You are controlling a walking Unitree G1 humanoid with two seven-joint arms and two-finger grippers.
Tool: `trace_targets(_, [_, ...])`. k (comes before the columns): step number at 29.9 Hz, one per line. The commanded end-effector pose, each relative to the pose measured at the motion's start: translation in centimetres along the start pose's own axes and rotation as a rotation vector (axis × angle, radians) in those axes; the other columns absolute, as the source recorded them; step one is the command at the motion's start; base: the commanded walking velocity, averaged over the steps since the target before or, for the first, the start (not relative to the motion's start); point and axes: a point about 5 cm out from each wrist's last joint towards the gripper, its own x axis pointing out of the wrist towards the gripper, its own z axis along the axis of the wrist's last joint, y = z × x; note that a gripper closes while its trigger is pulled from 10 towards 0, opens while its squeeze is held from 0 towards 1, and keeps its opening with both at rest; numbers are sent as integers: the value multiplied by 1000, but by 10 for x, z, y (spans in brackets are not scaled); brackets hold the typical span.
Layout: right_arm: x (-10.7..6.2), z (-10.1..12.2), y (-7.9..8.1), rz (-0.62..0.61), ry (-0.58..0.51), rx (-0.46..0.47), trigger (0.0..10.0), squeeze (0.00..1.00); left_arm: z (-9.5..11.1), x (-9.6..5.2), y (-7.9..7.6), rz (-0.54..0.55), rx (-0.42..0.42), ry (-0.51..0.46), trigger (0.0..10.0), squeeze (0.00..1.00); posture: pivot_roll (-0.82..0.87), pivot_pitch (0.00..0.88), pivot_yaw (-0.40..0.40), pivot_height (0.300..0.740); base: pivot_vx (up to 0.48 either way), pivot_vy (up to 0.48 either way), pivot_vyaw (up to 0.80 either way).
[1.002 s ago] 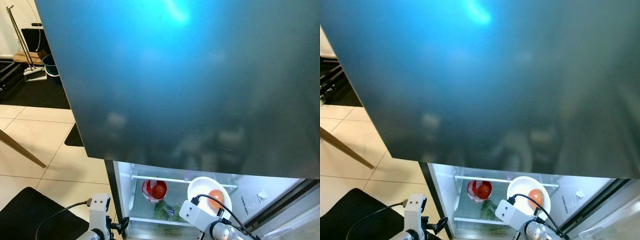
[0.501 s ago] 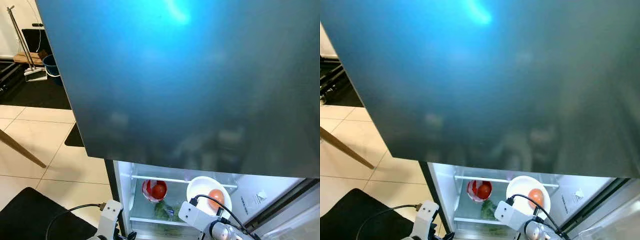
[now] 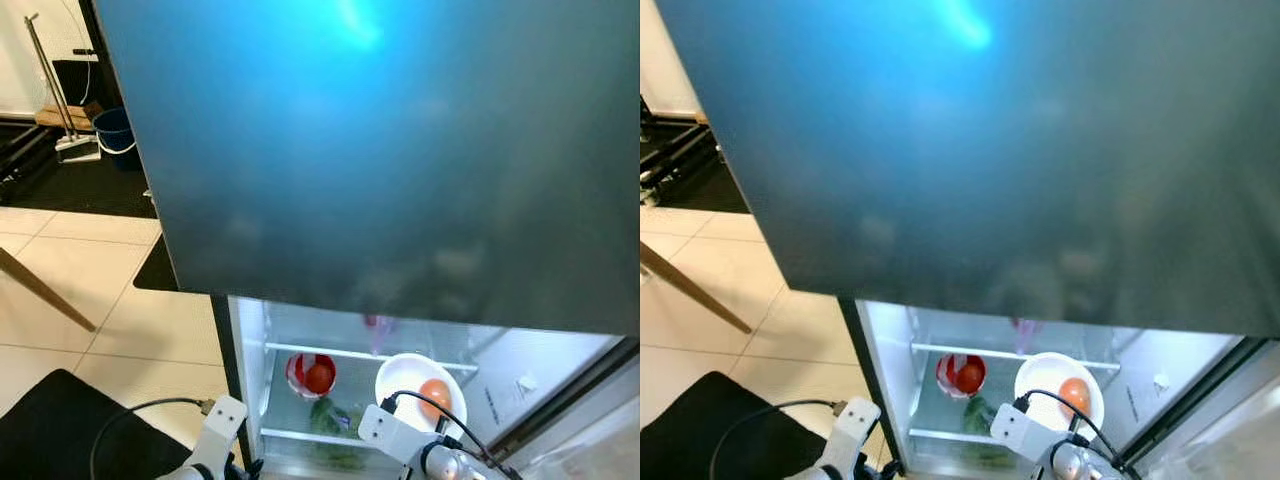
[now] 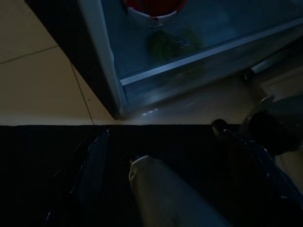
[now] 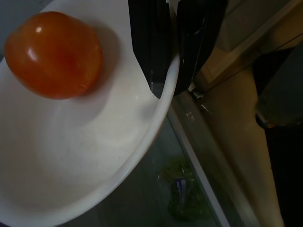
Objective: Restocking fridge
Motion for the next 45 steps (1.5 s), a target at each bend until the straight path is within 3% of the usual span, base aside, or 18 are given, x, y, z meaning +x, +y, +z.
trace_targets(1, [0,-2,-2,-11,8,-2,10000,0,0,-2,4,7,30,2,10000,0,71,0,-36,620,0,0,0])
trace_targets(6, [0,-2,-1,-4,7,-16,10000,0,9,1,4,16,38,-33,10000,0,69,0,-37,596,0,0,0])
trace_targets(17, [-1,-3,-5,-9,1,-35,10000,0,29,7,4,22,69,-119,10000,0,69,0,-39,596,0,0,0])
trace_targets(28, [0,-3,-6,-7,10,-66,10000,0,62,13,2,20,156,-244,10000,0,67,0,-40,576,0,0,0])
trace_targets(45, [2,8,-19,-29,-16,-104,10000,0,69,17,-8,-26,176,-276,10000,0,67,0,-38,501,0,0,0])
